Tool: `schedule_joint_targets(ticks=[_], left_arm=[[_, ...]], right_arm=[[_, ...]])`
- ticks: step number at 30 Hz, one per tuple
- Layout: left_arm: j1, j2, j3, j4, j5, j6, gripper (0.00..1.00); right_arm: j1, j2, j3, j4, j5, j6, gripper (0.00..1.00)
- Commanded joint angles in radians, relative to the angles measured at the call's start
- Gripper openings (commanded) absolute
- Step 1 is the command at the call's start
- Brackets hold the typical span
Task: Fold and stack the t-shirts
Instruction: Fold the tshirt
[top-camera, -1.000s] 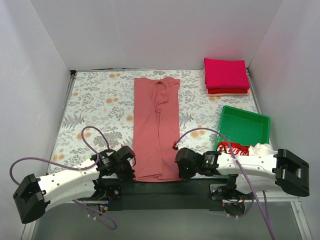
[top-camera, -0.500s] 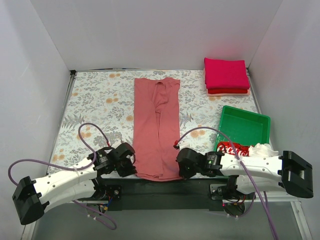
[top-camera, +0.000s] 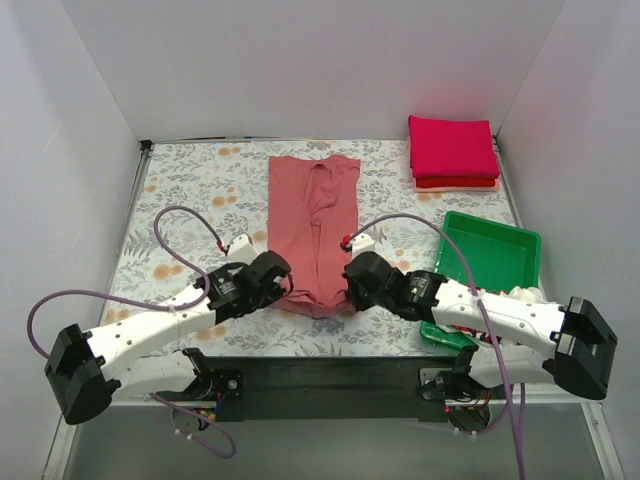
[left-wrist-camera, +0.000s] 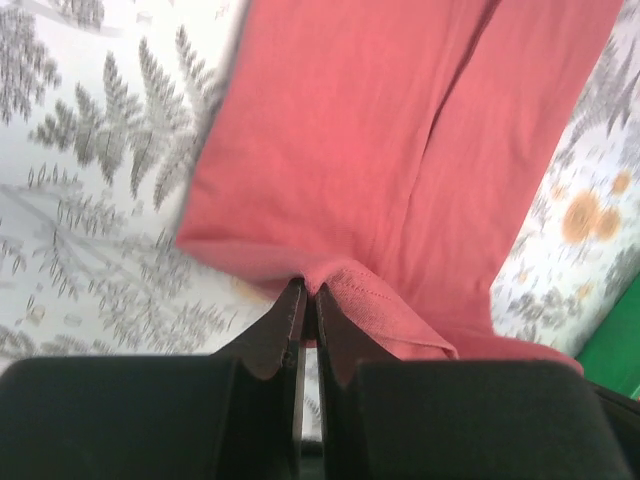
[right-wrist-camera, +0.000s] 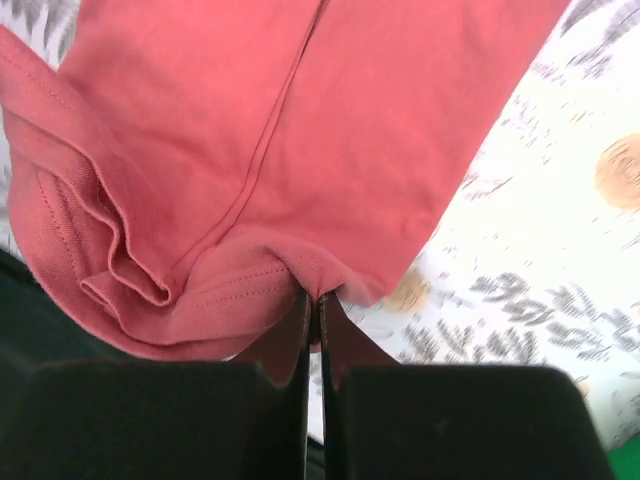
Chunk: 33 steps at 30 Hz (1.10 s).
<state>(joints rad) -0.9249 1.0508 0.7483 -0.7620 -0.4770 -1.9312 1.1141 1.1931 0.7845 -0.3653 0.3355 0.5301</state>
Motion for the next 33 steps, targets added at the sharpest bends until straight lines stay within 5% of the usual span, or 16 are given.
schedule_joint_targets(ticks=[1,7,33], left_arm=[[0.063,0.063,0.078,0.091,-0.111,0.086,0.0],[0.234,0.208,0.151,0.254,0.044,0.228,0.0],[0.526,0.684,0.497,0.417,0.291,0.494,0.0]], right_arm=[[-0.078,0.039,0.084,0.077,-0.044,-0.134,0.01],[-0.197,0.134,0.171,0.103,-0.125,-0.228,0.01],[-0.565,0.599,0.581,0.129,-0.481,-0.378,0.01]])
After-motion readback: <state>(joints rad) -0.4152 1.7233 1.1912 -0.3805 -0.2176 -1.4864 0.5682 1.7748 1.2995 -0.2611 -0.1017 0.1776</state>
